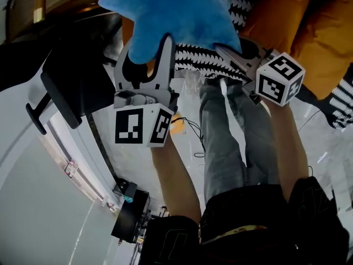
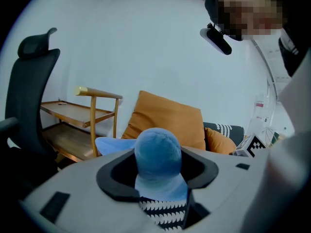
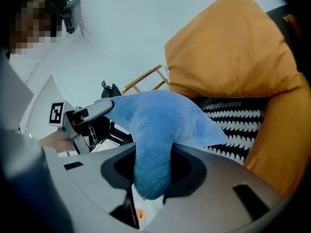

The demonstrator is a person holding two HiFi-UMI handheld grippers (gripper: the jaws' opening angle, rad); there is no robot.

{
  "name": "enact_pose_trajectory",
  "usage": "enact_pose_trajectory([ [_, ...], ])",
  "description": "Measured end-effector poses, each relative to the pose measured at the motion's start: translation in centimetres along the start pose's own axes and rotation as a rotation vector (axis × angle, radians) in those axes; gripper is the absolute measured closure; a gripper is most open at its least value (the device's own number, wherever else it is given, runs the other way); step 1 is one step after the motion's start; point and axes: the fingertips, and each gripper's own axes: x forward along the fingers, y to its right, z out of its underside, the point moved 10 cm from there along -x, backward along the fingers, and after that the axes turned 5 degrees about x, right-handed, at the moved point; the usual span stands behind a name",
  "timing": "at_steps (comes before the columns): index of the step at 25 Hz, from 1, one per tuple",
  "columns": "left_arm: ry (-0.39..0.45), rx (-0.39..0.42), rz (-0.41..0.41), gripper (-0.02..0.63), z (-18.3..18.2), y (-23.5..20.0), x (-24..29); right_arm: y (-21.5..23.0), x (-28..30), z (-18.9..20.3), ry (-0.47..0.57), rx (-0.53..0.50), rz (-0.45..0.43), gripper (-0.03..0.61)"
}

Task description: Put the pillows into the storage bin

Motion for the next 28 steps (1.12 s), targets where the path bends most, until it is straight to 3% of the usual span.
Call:
enact_pose_trajectory([
  [13,0.096,-0.042,-0.16,0.379,-0.2,0.8,-8.8,-5.9,-0.9,-0.7,-0.053,-0.165,-0.095,0.451],
  [28,0.178,-0.176,-0.414,0.377,6.7,7.6,-17.7,-8.2,-3.0,2.9,-0.184,-0.434,-0.218,0.451],
])
